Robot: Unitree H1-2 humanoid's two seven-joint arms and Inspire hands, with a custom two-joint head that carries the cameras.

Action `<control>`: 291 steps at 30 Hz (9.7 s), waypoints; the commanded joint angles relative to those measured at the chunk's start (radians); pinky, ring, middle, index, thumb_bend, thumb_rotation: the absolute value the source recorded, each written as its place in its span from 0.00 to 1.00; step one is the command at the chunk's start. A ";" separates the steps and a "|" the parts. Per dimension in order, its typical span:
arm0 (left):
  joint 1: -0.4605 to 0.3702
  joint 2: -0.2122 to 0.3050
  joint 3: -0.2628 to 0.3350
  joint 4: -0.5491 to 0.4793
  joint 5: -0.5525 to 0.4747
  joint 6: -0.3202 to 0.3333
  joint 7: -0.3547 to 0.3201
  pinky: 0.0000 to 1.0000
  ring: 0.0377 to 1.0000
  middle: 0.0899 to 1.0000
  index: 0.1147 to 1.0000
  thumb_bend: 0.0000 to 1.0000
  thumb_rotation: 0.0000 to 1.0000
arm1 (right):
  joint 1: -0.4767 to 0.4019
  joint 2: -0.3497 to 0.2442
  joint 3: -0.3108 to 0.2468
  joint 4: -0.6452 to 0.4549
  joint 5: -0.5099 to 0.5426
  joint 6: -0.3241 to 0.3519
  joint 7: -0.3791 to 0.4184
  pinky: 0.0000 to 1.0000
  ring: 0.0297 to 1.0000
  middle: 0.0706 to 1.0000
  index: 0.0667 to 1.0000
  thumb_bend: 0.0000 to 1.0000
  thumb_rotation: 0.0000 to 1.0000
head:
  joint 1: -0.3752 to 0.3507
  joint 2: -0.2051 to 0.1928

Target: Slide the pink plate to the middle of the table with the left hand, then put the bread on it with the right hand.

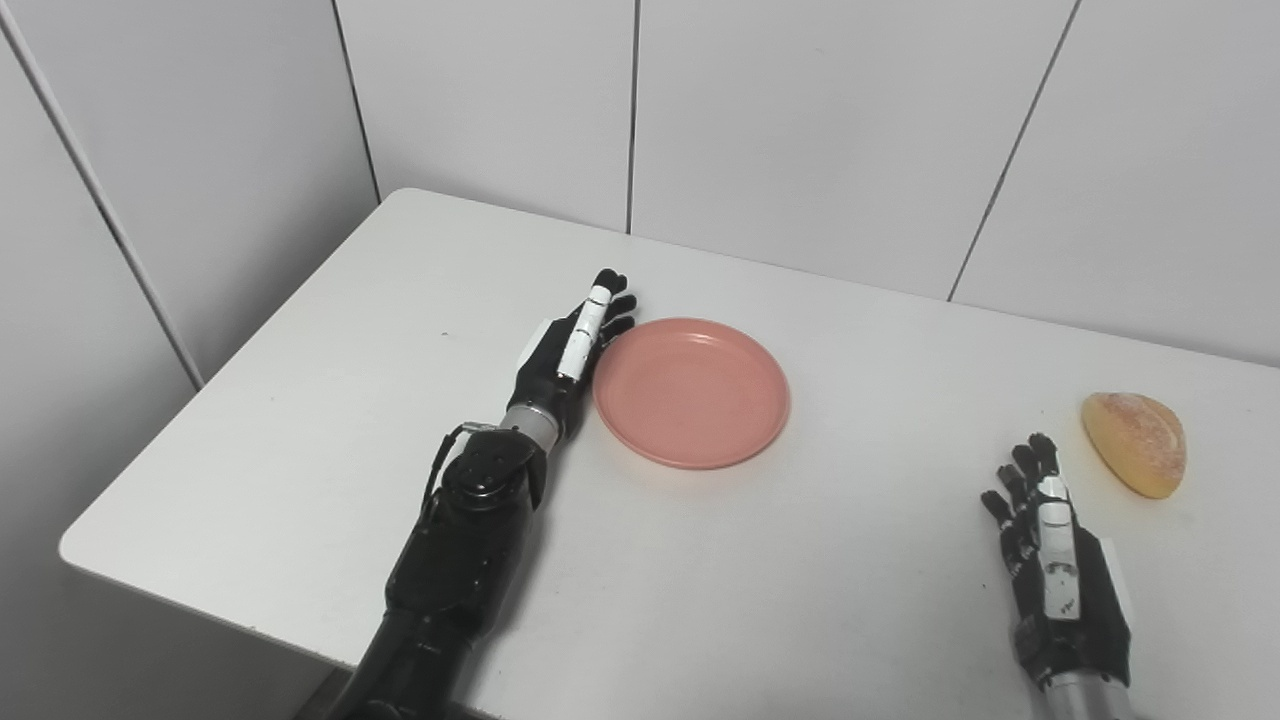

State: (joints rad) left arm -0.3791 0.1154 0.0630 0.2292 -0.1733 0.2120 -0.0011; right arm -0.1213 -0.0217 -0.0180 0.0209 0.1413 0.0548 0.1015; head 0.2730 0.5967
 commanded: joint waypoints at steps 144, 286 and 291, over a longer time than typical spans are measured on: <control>0.043 -0.169 -0.094 0.046 0.144 -0.234 0.004 0.97 0.97 0.97 0.97 0.62 1.00 | -0.554 -0.386 0.208 0.634 -0.758 -0.047 -0.349 0.71 0.79 0.83 0.82 0.69 0.30 | -0.431 0.048; 0.055 -0.145 -0.076 -0.037 0.168 -0.180 0.006 0.96 0.95 0.95 0.95 0.61 1.00 | -0.180 0.012 0.142 0.057 -0.292 -0.140 -0.102 1.00 1.00 1.00 1.00 0.63 1.00 | -0.405 0.101; 0.060 -0.142 -0.074 -0.050 0.153 -0.173 -0.012 0.98 0.97 0.97 0.96 0.62 1.00 | -0.173 0.037 0.124 0.070 -0.253 -0.123 -0.102 1.00 1.00 1.00 1.00 0.66 1.00 | -0.406 0.105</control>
State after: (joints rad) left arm -0.2947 -0.0266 -0.0128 0.2148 -0.0076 0.0449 -0.0028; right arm -0.2779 0.0014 0.1153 0.1039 -0.1263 -0.0751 0.0020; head -0.1335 0.7010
